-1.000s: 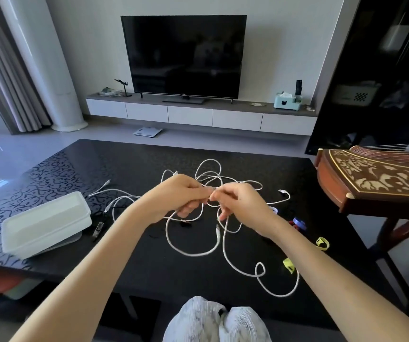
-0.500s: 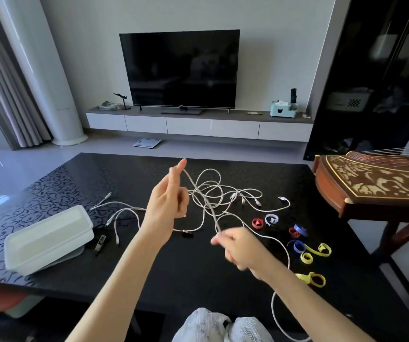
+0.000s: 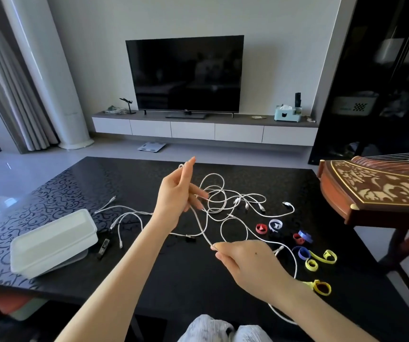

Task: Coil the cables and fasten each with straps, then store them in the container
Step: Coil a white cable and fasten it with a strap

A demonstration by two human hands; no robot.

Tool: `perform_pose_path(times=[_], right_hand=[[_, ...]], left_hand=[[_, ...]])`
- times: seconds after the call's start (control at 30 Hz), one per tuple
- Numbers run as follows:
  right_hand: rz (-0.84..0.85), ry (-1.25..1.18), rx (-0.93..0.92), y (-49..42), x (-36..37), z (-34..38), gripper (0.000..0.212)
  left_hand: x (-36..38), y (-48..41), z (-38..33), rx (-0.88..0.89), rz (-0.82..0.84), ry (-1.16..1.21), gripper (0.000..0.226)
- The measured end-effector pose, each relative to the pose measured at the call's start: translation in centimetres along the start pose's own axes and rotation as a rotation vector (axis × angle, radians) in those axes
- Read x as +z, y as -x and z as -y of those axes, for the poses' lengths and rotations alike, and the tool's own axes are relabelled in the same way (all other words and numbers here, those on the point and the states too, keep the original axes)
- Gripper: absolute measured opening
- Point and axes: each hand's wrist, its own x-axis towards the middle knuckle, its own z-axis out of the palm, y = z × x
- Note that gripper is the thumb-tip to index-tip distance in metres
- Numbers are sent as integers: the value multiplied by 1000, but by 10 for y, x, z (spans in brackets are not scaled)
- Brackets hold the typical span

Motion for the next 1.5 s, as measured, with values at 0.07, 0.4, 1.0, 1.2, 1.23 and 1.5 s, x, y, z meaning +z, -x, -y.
perform_pose_path(times=[0.07, 0.4, 1.0, 1.2, 1.23, 1.5], right_hand=[[-47, 3, -34, -3, -7, -4, 40], [-15, -55, -111, -18, -54, -6, 31], [-262, -643, 35, -26, -109, 14, 12], [-381, -608, 97, -30, -119, 16, 16], [-381, -604, 97, -32, -119, 18, 17], [-473, -583, 78, -51, -122, 16, 20]], left_hand=[[1, -6, 4, 35, -37, -195, 41], [8, -2, 3, -43, 269, 34, 25], [28, 40, -21, -13, 491, 305, 20], [34, 47, -35, 8, 446, 359, 30], [35, 48, -36, 14, 449, 351, 31], [34, 51, -33, -28, 548, 496, 40]])
